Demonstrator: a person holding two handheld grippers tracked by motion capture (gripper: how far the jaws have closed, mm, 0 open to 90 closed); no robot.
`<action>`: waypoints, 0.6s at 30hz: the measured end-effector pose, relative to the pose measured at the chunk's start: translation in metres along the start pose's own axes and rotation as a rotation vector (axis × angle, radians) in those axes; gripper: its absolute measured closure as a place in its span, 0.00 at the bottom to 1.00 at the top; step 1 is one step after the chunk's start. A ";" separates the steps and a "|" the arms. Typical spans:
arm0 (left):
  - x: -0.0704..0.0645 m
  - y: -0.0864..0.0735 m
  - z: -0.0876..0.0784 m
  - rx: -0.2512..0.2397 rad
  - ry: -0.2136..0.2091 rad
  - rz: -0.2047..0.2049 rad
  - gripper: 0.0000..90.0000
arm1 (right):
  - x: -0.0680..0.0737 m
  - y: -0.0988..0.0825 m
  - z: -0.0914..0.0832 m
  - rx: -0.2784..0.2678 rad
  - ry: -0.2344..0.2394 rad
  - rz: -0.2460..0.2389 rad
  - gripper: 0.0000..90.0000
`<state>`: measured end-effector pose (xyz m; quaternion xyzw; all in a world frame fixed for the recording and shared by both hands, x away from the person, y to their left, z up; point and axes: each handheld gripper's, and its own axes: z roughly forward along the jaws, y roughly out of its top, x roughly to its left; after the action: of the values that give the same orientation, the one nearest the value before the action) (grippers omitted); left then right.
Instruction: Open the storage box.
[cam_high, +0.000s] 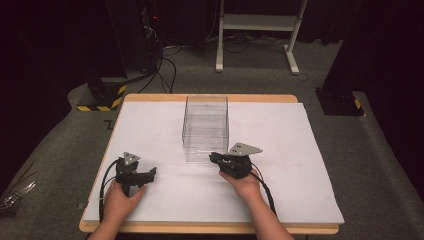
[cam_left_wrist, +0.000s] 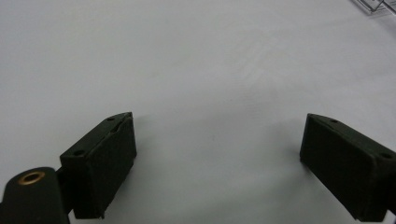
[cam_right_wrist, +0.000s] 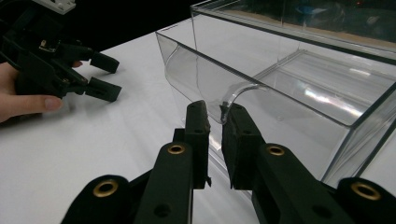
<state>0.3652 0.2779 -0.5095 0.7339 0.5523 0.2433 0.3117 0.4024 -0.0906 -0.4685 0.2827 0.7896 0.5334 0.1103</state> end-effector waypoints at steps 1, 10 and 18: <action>0.000 0.000 0.000 0.000 0.000 0.000 0.12 | 0.001 0.000 -0.001 0.000 0.002 -0.002 0.90; 0.000 0.000 0.000 0.000 0.000 0.000 0.12 | 0.010 -0.006 -0.008 -0.002 0.019 -0.008 0.91; 0.000 0.000 0.000 0.000 0.000 0.000 0.12 | 0.020 -0.012 -0.016 -0.003 0.038 -0.016 0.92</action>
<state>0.3652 0.2779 -0.5095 0.7339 0.5524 0.2432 0.3117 0.3746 -0.0953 -0.4699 0.2661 0.7929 0.5390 0.1000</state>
